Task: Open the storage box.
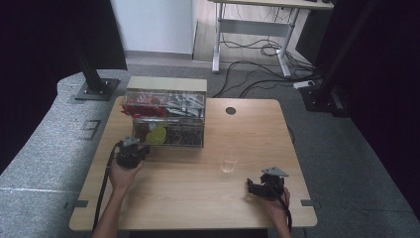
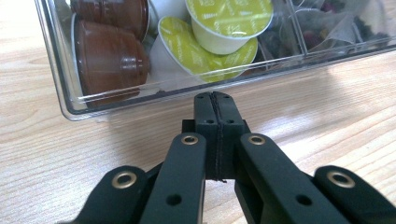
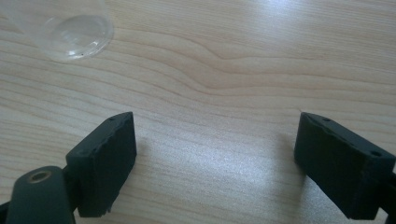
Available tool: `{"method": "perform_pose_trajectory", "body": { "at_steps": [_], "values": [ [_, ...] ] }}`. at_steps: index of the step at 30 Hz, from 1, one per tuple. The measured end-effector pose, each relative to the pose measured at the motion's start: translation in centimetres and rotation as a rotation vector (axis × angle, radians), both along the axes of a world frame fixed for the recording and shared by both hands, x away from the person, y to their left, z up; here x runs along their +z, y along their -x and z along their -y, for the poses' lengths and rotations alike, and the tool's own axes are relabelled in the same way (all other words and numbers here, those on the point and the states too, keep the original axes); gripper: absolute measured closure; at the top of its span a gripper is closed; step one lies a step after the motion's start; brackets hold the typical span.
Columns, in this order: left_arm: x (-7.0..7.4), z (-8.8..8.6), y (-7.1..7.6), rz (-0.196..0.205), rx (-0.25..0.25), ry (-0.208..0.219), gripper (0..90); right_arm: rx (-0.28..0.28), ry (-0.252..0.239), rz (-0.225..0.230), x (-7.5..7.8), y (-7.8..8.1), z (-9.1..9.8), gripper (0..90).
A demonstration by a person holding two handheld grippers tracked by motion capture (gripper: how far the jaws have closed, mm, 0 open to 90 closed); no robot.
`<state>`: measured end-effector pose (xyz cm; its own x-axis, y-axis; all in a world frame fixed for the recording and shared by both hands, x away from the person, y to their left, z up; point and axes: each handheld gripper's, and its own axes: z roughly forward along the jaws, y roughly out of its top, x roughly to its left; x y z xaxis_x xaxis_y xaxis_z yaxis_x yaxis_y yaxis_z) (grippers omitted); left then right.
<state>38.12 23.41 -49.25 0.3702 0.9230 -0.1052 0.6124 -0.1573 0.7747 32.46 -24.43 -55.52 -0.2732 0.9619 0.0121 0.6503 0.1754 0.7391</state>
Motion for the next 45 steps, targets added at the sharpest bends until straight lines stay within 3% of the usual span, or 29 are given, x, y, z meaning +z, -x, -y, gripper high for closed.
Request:
{"method": "perform_pose_trajectory", "body": {
  "at_steps": [23,30,37,45],
  "values": [
    [1.6,-0.2,1.3,0.086,0.006,0.039,90.0,0.001,0.000,-0.001,0.0,-0.1,0.0,13.1],
    [1.6,-1.0,0.9,0.087,0.026,0.050,90.0,0.000,0.000,-0.001,0.0,-0.1,0.0,13.2],
    [2.8,-1.2,1.2,0.123,0.036,0.066,90.0,-0.013,0.004,0.002,0.0,0.0,0.1,13.6],
    [3.8,-1.2,0.5,0.113,0.041,0.065,90.0,-0.018,0.002,0.002,0.0,0.0,0.1,13.7]
  ]
}}
